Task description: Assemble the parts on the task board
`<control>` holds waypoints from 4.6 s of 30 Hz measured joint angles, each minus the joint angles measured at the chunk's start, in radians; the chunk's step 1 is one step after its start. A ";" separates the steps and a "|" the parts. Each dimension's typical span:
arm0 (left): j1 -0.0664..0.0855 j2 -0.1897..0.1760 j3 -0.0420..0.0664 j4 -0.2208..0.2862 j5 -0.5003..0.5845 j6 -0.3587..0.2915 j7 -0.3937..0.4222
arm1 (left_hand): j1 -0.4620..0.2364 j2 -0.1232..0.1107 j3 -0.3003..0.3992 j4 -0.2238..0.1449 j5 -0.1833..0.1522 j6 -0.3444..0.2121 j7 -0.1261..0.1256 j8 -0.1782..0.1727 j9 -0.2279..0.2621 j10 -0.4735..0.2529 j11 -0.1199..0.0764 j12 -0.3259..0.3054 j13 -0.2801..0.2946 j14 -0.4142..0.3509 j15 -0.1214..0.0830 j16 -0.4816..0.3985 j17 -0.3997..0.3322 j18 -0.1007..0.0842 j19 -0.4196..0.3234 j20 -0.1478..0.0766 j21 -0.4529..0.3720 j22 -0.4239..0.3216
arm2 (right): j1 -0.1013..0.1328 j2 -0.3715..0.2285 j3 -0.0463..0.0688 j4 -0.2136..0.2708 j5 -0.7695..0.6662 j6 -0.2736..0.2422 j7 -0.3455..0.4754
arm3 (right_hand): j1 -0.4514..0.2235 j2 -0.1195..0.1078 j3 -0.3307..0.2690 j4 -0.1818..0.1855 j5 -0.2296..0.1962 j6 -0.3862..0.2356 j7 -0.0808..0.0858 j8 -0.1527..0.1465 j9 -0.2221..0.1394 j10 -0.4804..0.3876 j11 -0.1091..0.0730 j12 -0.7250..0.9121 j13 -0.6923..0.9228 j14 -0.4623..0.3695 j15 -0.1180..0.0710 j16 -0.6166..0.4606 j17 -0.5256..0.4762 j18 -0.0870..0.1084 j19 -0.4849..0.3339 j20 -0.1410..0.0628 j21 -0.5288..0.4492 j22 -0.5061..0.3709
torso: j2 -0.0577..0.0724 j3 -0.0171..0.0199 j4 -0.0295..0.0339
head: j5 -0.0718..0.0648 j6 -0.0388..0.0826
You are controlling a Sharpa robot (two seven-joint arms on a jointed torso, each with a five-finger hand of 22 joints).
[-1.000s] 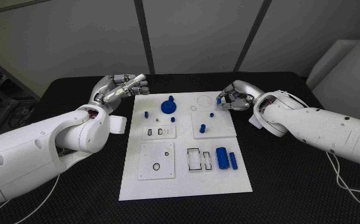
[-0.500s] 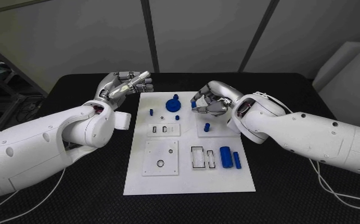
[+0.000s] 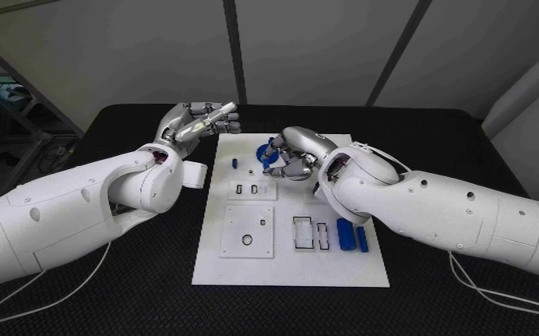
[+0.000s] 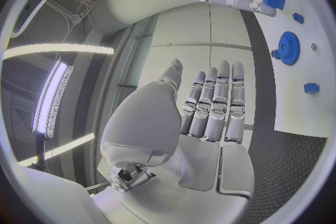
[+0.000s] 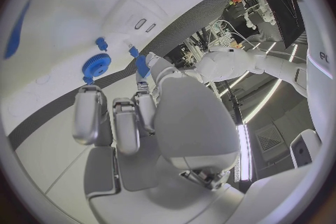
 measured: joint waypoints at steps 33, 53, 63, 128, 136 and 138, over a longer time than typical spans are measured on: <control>0.000 0.008 0.000 -0.002 0.000 0.005 -0.009 | 0.000 0.000 0.000 0.000 0.000 0.000 0.000 0.000 0.000 0.000 0.000 0.000 0.000 0.000 0.000 0.000 0.001 0.000 0.000 0.000 0.000 0.001 | -0.025 0.077 -0.039 -0.059 -0.070 0.072 -0.076 | 0.001 -0.001 -0.002 -0.001 0.001 0.001 0.001 0.000 0.000 0.000 0.000 0.000 0.000 0.000 0.000 0.000 0.000 0.000 0.000 0.000 0.000 -0.002 | -0.001 0.0009 -0.0013 | 0.005 -0.021; 0.000 0.008 0.000 -0.003 0.000 0.006 -0.011 | 0.000 0.000 0.000 0.000 0.000 0.000 0.000 0.000 0.000 0.000 0.000 0.000 0.000 0.000 0.000 0.000 0.002 0.000 0.000 0.000 0.000 0.000 | -0.023 0.085 -0.038 -0.076 -0.086 0.091 -0.080 | -0.015 -0.002 -0.005 0.002 -0.002 -0.001 -0.001 0.000 0.000 -0.007 0.000 -0.012 0.000 0.000 0.000 0.000 0.000 0.000 -0.003 -0.003 0.000 -0.010 | -0.001 0.0012 -0.0009 | 0.003 -0.030; -0.001 0.008 0.000 -0.004 0.000 0.006 -0.012 | 0.000 0.000 0.000 0.000 0.000 0.000 0.000 0.000 0.000 0.000 0.000 0.000 0.000 0.000 0.000 0.000 0.001 0.000 0.000 0.000 0.000 0.000 | -0.022 0.084 -0.038 -0.076 -0.093 0.100 -0.081 | -0.034 -0.015 -0.005 0.002 -0.002 -0.013 0.006 0.004 0.007 -0.014 0.007 -0.024 -0.003 0.000 0.000 0.000 0.001 0.000 -0.003 -0.003 0.000 -0.016 | -0.001 0.0012 -0.0012 | 0.003 -0.032; 0.000 -0.017 0.000 -0.050 -0.238 0.070 -0.238 | -0.119 -0.014 -0.059 0.054 0.000 0.133 -0.096 0.031 0.021 0.330 -0.125 0.182 0.128 0.315 -0.138 0.487 0.374 0.000 0.217 -0.134 0.291 0.156 | -0.010 -0.091 -0.033 0.040 0.072 -0.103 0.170 | 0.023 -0.066 -0.181 0.113 -0.011 -0.217 0.058 -0.037 -0.008 -0.175 0.054 -0.152 -0.173 -0.002 0.045 -0.056 0.000 0.016 -0.131 0.038 -0.117 -0.202 | -0.013 0.0039 -0.0074 | 0.010 -0.030; 0.031 -0.009 0.000 -0.065 -0.464 0.215 -0.502 | -0.172 0.000 -0.092 0.141 0.000 0.121 -0.111 0.074 0.082 0.231 -0.135 0.437 0.410 0.314 -0.153 1.189 1.080 -0.085 0.393 -0.160 0.712 0.643 | 0.022 -0.220 -0.005 0.074 0.272 -0.104 0.269 | 0.032 -0.058 -0.178 0.110 0.001 -0.171 0.047 -0.014 -0.003 -0.172 0.050 -0.152 -0.178 0.001 0.042 -0.058 0.000 0.016 -0.131 0.038 -0.121 -0.204 | -0.031 0.0090 -0.0134 | 0.021 -0.033; 0.044 0.001 0.000 -0.069 -0.516 0.249 -0.562 | -0.178 -0.007 -0.101 0.159 0.000 0.116 -0.116 0.097 0.101 0.221 -0.139 0.538 0.511 0.314 -0.153 1.209 1.104 -0.085 0.434 -0.163 0.774 0.740 | 0.028 -0.244 -0.002 0.077 0.308 -0.104 0.277 | 0.032 -0.058 -0.178 0.110 0.006 -0.168 0.050 -0.009 -0.003 -0.171 0.050 -0.152 -0.181 0.002 0.041 -0.062 0.000 0.016 -0.131 0.038 -0.121 -0.205 | -0.035 0.0102 -0.0148 | 0.025 -0.036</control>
